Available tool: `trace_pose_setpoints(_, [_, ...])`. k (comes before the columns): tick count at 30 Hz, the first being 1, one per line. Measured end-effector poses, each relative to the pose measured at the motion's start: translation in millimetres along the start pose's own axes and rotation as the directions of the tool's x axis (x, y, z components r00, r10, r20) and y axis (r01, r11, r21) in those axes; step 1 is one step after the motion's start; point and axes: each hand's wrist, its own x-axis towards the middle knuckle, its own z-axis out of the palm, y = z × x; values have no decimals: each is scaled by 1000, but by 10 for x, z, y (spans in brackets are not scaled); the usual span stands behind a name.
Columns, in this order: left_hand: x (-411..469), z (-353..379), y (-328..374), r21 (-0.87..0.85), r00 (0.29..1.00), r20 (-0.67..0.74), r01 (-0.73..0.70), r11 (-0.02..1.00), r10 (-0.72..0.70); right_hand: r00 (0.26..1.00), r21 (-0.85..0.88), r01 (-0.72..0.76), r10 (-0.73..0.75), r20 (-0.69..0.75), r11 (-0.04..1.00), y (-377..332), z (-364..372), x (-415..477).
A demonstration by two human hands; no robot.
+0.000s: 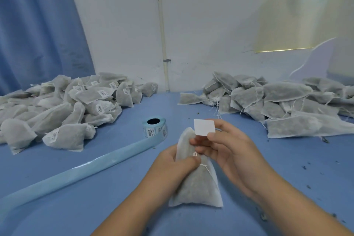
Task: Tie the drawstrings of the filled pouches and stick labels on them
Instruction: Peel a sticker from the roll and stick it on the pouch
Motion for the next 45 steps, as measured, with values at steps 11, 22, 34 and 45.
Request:
trace_pose_setpoints(11, [-3, -29, -5, -16, 994, -110, 8, 1000, -9, 964, -467, 61, -173, -202, 882, 30, -65, -2])
trace_pose_setpoints(22, [-2, 49, 23, 71, 948, -315, -19, 997, 40, 849, -960, 232, -515, 119, 160, 178, -24, -65])
trace_pose_setpoints(34, [15, 87, -32, 233, 932, -330, -73, 970, 150, 897, -941, 303, -379, 228, 152, 229, -26, -61])
trace_pose_setpoints(45, [-28, 113, 26, 117, 970, -218, -84, 990, 108, 913, -951, 308, -290, 288, 23, 164, -63, -71])
